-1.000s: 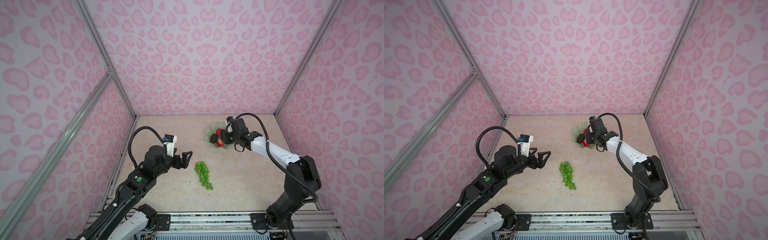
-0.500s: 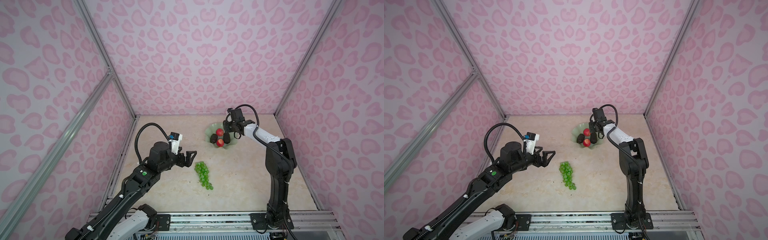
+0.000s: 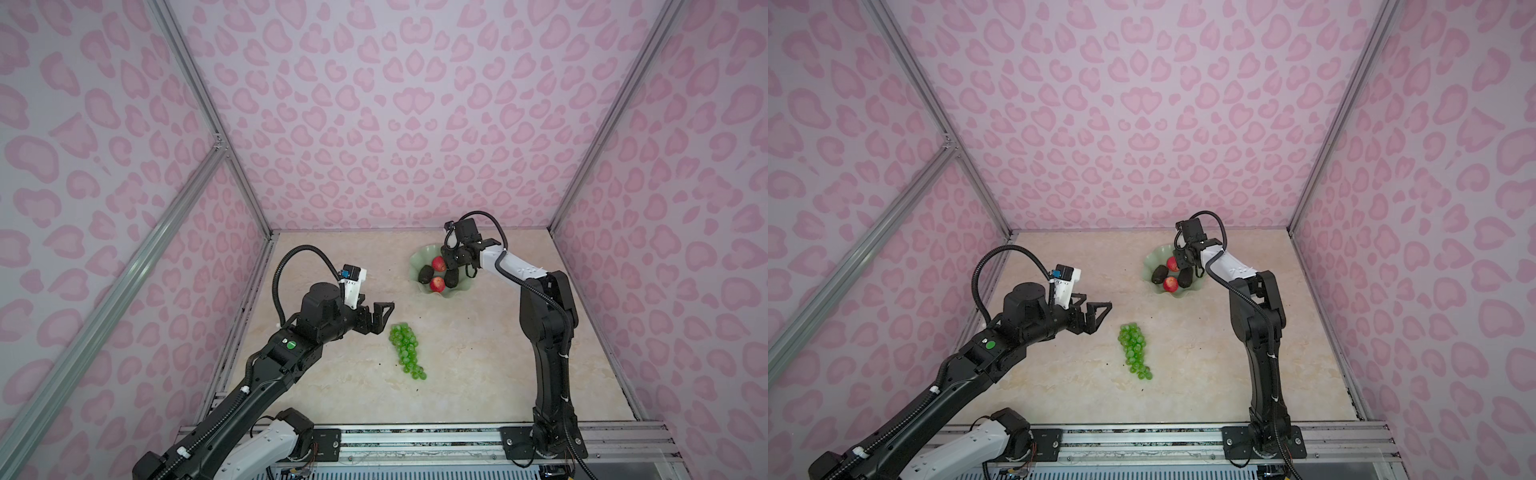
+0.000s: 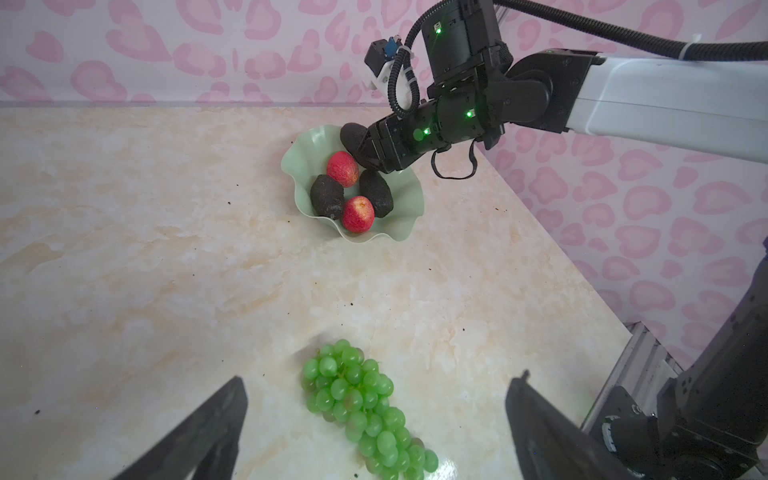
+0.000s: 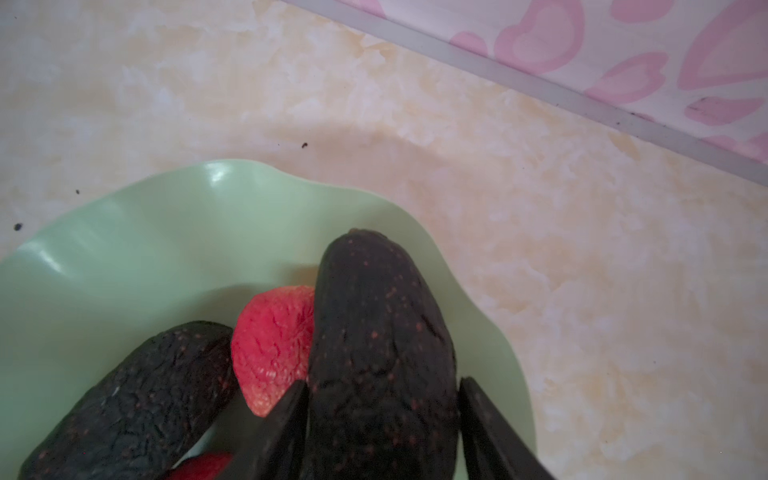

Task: Place and organize the fake fruits in the fruit bowl
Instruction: 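Move the right gripper to the green grapes and grasp the bunch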

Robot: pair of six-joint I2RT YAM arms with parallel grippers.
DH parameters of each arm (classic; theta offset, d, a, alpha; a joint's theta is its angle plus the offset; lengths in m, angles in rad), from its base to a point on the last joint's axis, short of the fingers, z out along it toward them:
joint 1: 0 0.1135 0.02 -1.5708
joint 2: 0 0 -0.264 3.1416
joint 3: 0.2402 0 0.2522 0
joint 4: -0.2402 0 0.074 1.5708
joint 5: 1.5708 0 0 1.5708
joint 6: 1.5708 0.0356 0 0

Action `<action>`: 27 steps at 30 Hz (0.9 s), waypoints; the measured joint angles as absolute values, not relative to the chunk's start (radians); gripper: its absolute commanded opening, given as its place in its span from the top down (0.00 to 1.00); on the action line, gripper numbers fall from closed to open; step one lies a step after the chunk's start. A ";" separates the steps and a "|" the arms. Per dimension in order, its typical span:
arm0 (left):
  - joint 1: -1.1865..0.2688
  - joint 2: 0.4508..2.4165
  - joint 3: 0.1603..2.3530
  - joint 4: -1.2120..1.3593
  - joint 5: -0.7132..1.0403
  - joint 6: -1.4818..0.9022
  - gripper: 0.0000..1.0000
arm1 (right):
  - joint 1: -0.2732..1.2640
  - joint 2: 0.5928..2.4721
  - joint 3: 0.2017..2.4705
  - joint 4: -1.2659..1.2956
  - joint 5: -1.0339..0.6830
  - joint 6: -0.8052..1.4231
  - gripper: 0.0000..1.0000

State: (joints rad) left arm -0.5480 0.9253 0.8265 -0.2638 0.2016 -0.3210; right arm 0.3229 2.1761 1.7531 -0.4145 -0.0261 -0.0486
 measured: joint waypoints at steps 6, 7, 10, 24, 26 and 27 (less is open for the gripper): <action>-0.548 0.919 0.826 -0.264 0.194 -0.317 0.02 | 0.373 2.009 1.678 -0.405 -0.003 -0.055 0.35; -0.548 0.912 0.826 -0.265 0.186 -0.317 0.02 | 0.389 1.969 1.654 -0.399 0.000 -0.050 0.34; -0.547 0.879 0.821 -0.263 0.171 -0.317 0.02 | 0.441 1.834 1.536 -0.362 0.005 0.013 0.31; -0.547 0.734 0.725 -0.266 0.068 -0.322 0.02 | 0.923 1.498 0.919 -0.159 0.019 0.534 0.22; -0.547 0.727 0.720 -0.268 0.068 -0.322 0.02 | 0.952 1.534 0.894 -0.145 0.034 0.592 0.23; -0.547 0.725 0.720 -0.268 0.068 -0.322 0.02 | 0.962 1.552 0.890 -0.139 0.039 0.609 0.23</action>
State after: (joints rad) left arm -0.5472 0.7250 0.7197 -0.2680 0.0677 -0.3218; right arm 0.9619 1.5517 0.8902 -0.1387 0.0387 0.6094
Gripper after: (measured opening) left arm 0.976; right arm 0.776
